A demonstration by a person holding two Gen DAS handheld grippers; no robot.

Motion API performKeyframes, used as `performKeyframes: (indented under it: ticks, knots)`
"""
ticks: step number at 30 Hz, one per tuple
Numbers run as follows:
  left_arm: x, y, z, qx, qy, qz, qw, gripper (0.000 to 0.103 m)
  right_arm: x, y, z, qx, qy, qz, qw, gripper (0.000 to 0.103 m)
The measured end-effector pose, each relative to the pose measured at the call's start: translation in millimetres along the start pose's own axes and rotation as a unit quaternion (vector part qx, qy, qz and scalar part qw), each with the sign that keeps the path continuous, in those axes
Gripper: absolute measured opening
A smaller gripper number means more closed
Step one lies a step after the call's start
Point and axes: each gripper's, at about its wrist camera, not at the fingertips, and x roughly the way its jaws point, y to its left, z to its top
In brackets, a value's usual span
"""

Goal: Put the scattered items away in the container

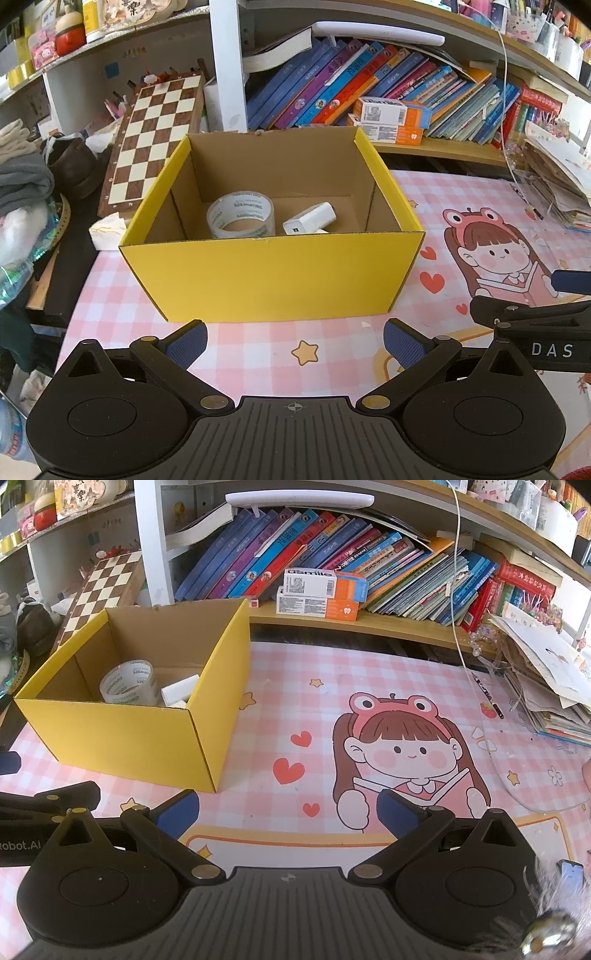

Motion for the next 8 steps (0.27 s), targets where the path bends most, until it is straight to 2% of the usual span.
performKeyframes:
  ticks: [8]
  knots:
    - [-3.2, 1.2, -0.4, -0.003, -0.012, -0.006, 0.9999, 0.103, -0.1, -0.4, -1.0, 0.0, 0.001, 0.001, 1.0, 0.103]
